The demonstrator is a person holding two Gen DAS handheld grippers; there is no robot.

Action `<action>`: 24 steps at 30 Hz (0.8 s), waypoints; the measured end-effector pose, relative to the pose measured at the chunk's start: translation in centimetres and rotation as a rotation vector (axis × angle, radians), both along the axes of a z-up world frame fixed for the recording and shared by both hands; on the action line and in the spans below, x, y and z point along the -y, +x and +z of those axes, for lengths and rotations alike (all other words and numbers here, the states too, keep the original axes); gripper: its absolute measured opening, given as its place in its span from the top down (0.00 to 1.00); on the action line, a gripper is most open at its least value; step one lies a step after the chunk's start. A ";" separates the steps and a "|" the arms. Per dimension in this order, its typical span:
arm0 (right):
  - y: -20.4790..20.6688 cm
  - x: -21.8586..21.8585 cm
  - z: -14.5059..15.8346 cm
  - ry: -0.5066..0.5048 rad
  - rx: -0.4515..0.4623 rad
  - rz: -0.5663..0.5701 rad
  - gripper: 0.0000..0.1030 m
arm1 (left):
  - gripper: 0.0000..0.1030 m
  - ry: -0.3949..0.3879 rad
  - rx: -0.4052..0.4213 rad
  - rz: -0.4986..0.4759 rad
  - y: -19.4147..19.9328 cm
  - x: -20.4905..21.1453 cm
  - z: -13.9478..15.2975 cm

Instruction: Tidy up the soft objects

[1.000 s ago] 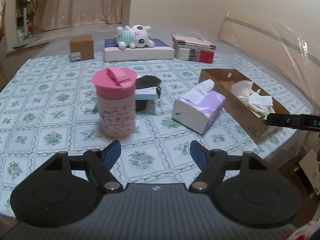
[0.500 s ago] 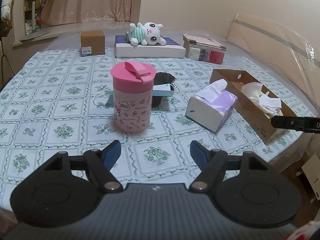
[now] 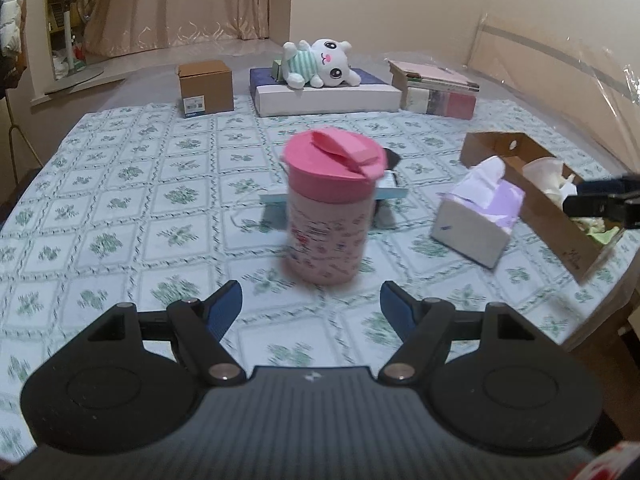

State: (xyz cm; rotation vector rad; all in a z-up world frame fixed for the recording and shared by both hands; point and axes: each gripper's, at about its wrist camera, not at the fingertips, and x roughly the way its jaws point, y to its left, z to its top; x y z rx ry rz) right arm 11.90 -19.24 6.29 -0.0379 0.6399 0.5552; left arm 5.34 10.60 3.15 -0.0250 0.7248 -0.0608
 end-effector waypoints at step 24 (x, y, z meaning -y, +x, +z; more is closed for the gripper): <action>19.6 -14.5 -7.0 -0.391 -0.106 0.742 0.25 | 0.29 0.076 -0.035 -0.107 13.5 -9.1 -2.4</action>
